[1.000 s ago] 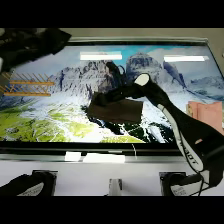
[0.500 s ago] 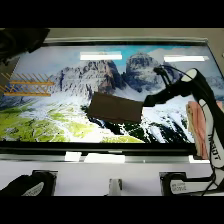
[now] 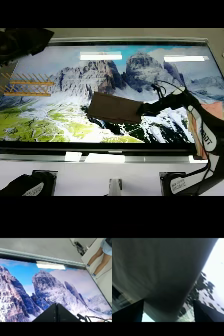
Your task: Fold the shirts.
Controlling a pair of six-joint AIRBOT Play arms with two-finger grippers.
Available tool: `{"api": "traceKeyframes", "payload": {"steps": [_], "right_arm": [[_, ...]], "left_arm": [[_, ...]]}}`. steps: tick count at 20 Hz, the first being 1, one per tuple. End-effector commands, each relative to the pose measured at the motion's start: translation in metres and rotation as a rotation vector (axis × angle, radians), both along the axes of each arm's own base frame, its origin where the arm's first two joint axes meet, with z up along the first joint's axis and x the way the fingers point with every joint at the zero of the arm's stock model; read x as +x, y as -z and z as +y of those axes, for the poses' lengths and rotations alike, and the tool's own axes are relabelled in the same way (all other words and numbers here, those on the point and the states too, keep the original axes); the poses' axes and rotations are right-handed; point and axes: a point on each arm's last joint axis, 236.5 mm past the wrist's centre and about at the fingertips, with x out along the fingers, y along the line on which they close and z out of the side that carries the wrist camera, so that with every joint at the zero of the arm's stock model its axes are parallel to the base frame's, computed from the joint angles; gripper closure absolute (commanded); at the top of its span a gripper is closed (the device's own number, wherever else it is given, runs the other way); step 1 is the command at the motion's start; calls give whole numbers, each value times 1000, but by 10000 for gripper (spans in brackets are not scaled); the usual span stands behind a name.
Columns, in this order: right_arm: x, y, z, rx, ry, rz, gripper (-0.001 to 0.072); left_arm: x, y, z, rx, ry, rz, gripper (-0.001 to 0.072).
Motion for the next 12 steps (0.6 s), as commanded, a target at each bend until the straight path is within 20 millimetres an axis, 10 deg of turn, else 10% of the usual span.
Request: {"api": "traceKeyframes", "payload": {"steps": [1, 2, 7, 12], "right_arm": [[22, 2, 25, 61, 89, -30, 402], [31, -7, 31, 107, 102, -69, 684], [98, -110, -26, 190, 119, -351, 686], [98, -199, -190, -19, 304, -446, 686]], "left_arm": [[-2, -2, -1, -2, 4, -3, 668], [-2, -2, -1, -2, 4, -3, 668], [-2, -2, -1, 3, 4, -6, 668], [-1, -2, 2, 18, 1, -17, 668]]}}
